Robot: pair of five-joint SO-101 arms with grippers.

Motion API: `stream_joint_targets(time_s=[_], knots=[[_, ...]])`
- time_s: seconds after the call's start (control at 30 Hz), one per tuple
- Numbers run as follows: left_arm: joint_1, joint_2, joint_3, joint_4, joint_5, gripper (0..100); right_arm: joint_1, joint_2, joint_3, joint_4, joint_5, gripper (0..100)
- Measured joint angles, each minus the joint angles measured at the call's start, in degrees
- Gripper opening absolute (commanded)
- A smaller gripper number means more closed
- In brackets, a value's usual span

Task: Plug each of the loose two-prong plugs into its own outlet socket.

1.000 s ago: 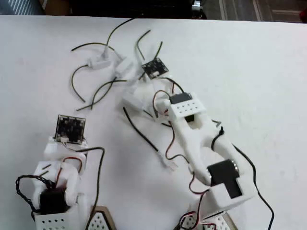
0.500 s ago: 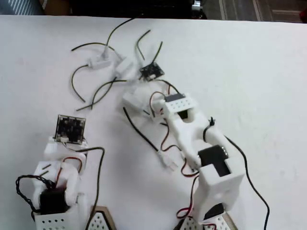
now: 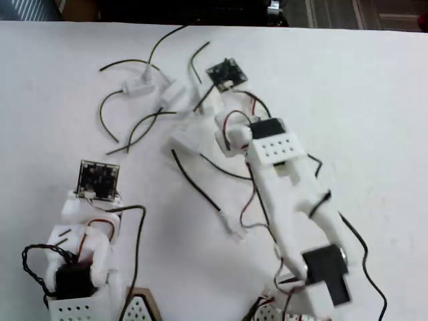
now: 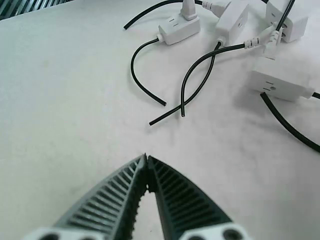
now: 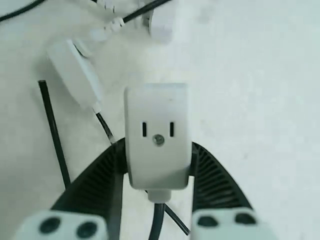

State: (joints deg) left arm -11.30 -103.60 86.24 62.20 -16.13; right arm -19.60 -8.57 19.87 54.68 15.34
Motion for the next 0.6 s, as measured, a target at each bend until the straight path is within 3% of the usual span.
stream_joint_targets(time_s=[0.3,0.4,0.6], knots=[[0.0,0.0,0.0,0.0,0.0,2,0.18,-21.36,0.0,11.78,0.7,1.7],[0.0,0.0,0.0,-0.26,0.0,2,-3.08,-24.97,0.0,15.74,0.26,1.7],[-2.46,0.0,0.0,-0.97,0.0,2,-13.71,-23.91,0.44,17.41,-9.85,2.1]])
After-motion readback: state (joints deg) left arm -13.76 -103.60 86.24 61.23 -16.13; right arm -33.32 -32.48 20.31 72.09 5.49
